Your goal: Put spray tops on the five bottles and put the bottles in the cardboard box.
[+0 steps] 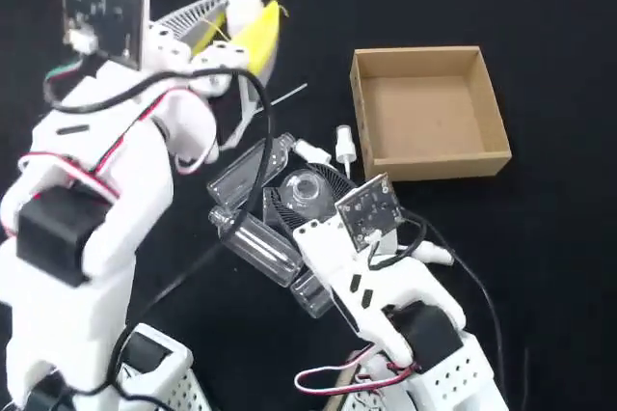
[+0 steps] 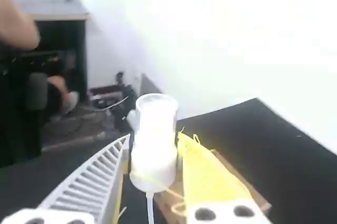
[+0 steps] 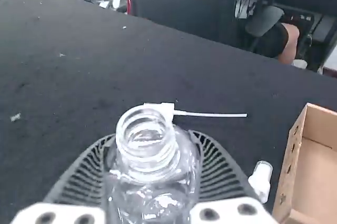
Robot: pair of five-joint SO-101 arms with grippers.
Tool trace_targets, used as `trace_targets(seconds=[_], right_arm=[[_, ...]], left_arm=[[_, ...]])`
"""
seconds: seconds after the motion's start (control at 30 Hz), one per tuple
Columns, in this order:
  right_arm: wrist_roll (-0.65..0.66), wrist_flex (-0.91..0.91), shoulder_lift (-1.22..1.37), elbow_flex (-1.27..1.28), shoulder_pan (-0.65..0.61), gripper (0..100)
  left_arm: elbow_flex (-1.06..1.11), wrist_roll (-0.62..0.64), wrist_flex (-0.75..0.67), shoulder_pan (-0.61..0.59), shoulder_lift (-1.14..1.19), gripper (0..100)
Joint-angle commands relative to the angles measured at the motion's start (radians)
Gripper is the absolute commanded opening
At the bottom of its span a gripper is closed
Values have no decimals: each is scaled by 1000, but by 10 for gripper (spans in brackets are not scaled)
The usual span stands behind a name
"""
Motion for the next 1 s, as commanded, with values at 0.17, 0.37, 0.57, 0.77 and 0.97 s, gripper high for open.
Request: trace_targets(seconds=[0.17, 0.37, 0.57, 0.77, 0.97], right_arm=[[-8, -49, 334, -173, 17, 10], [-9, -51, 285, -182, 21, 10], [-9, -51, 120, -111, 23, 10], [-8, -51, 7, -54, 23, 10], [-2, -52, 21, -47, 23, 10]], left_arm=[[150, 11, -80, 88, -173, 30], [381, 11, -285, 105, -238, 30], [550, 120, -436, 182, -249, 30], [552, 207, -416, 176, -250, 30], [458, 207, -298, 174, -325, 30]])
